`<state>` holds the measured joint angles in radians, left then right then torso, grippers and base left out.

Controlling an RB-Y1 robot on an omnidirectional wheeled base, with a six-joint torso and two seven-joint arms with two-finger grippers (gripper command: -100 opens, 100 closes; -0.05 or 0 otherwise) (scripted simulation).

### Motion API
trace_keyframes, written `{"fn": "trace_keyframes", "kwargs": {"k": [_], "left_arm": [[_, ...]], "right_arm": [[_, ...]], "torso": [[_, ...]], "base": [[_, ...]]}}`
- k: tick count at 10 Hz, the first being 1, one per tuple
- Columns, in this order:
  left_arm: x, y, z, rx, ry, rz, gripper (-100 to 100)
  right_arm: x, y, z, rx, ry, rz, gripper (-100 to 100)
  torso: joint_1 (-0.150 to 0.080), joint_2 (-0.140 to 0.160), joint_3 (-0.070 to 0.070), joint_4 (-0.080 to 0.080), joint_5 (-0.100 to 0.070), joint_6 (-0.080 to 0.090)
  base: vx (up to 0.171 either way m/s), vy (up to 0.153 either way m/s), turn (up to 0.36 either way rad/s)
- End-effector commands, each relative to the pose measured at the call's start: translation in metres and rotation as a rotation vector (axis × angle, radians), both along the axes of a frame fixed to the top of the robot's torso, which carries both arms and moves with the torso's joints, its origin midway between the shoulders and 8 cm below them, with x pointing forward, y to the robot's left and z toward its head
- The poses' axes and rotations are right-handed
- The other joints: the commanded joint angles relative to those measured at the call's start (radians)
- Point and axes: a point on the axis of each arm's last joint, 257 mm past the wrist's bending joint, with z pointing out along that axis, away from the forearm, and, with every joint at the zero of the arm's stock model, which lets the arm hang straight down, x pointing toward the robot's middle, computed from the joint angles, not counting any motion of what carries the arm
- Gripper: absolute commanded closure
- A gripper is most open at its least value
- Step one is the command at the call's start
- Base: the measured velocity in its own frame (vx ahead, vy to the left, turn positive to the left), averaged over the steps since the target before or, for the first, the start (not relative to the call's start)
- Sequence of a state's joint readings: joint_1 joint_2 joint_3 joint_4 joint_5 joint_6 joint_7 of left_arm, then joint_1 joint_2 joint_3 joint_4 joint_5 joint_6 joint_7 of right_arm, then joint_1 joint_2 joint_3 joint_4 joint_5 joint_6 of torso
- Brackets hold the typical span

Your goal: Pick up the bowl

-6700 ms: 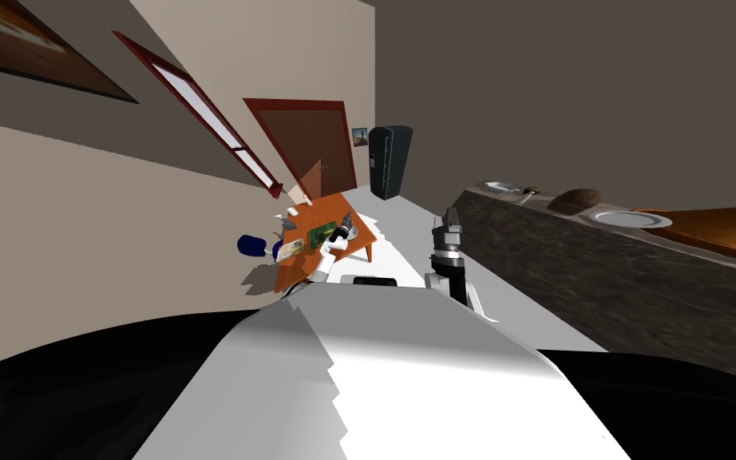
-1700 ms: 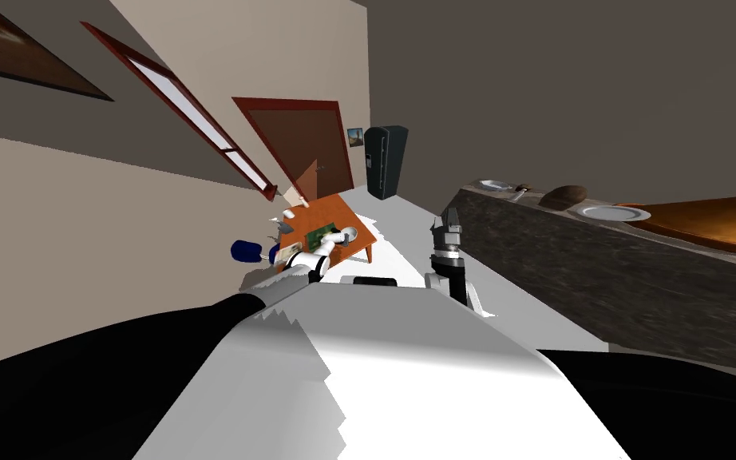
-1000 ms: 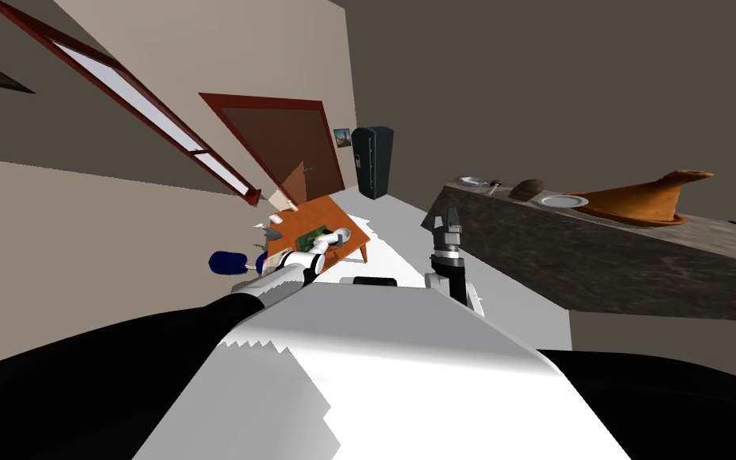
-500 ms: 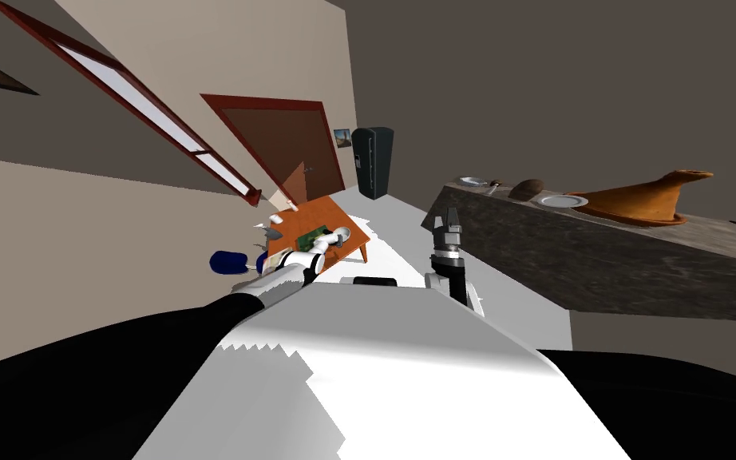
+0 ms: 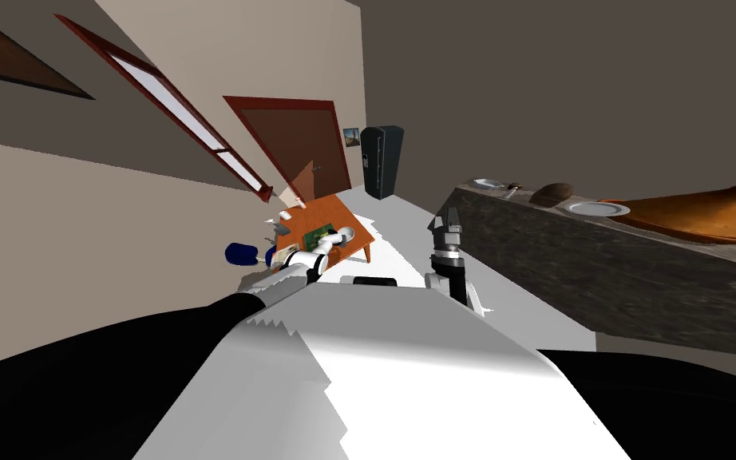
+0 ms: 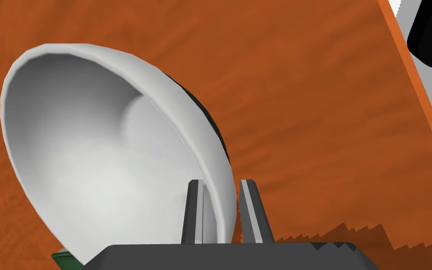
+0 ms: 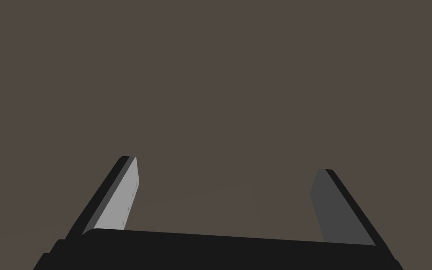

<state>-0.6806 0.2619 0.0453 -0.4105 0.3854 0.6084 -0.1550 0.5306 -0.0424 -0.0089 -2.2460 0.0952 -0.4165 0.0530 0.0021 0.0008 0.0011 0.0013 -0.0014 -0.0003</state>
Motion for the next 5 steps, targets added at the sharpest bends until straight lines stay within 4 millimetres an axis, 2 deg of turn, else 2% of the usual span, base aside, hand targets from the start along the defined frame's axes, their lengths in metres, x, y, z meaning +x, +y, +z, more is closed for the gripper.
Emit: {"fn": "trace_keyframes", "kwargs": {"k": [1, 3, 4, 5], "left_arm": [[0.004, -0.003, 0.006, -0.002, -0.009, -0.007, 100], [0.008, -0.046, 0.007, -0.003, -0.004, -0.071, 100], [0.008, -0.046, 0.007, -0.003, -0.004, -0.071, 100], [0.009, -0.068, 0.009, -0.004, -0.003, -0.102, 100]], "right_arm": [[0.0, 0.0, 0.0, 0.0, 0.0, 0.0, 0], [0.0, 0.0, 0.0, 0.0, 0.0, 0.0, 0], [0.0, 0.0, 0.0, 0.0, 0.0, 0.0, 0], [0.0, 0.0, 0.0, 0.0, 0.0, 0.0, 0]], "torso": [[0.0, 0.0, 0.0, 0.0, 0.0, 0.0], [-0.001, 0.0, 0.0, 0.001, 0.0, 0.0], [0.0, 0.0, 0.001, 0.001, 0.0, -0.001], [0.0, 0.0, 0.001, 0.001, 0.0, 0.001]], "base": [[0.011, 0.016, -0.013], [0.025, 0.035, 0.241], [0.026, 0.029, 0.139], [0.028, 0.036, 0.207]]}}
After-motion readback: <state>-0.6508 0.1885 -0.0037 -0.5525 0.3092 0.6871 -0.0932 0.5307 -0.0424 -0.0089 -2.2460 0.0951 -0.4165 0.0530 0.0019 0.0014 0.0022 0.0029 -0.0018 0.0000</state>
